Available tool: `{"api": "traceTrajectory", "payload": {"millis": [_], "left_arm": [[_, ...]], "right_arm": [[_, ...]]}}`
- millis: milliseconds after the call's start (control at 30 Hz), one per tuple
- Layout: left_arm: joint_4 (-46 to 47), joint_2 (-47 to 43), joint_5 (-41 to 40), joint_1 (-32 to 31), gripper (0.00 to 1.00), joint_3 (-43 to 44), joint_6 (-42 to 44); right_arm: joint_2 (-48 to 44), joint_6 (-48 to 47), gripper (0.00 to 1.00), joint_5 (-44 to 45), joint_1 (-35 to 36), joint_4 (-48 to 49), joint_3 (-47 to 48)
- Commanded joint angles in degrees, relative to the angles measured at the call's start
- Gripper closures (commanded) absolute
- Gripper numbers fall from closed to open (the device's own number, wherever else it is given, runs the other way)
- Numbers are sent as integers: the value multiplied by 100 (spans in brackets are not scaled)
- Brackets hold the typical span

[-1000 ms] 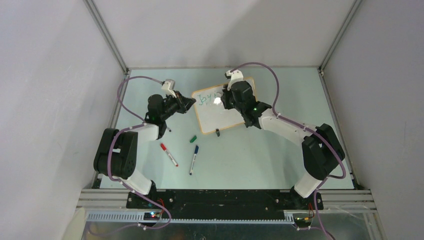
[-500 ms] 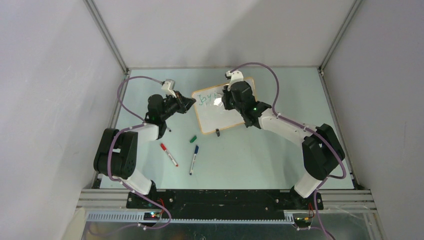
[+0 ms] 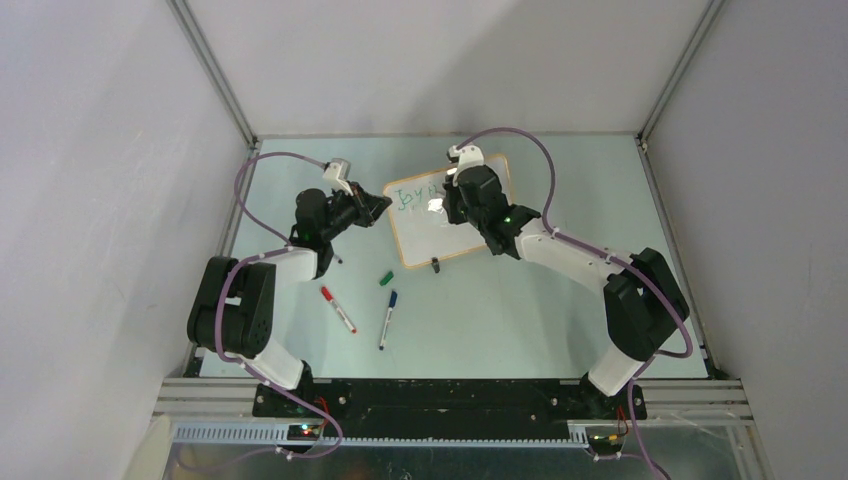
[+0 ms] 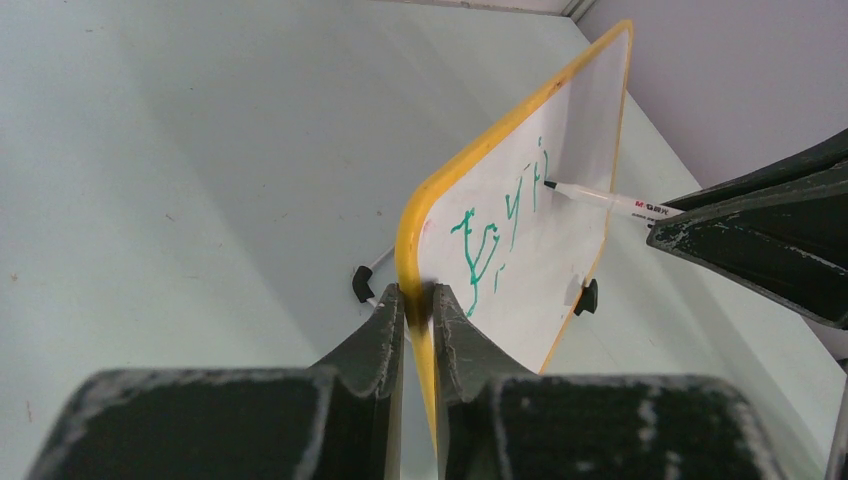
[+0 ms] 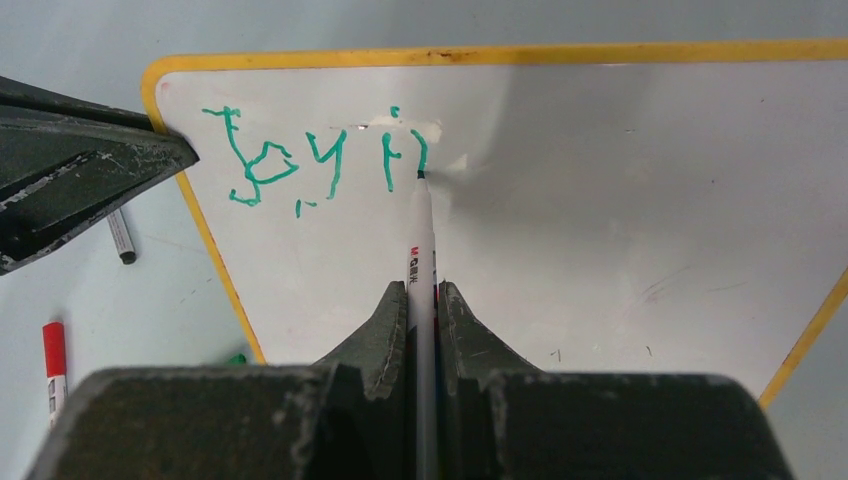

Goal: Write a sentence on the whiteboard

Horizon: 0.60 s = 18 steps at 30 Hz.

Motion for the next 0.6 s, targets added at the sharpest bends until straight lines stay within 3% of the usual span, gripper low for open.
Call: {"api": "traceTrajectory", "payload": {"millis": [0, 567], "left_arm": [[68, -77, -36, 2, 96, 27, 273], [70, -66, -45, 0, 96, 33, 279]], "right_arm": [[-76, -55, 100, 156, 35, -211, -49], [-122, -34, 100, 104, -46, -78, 20]]}}
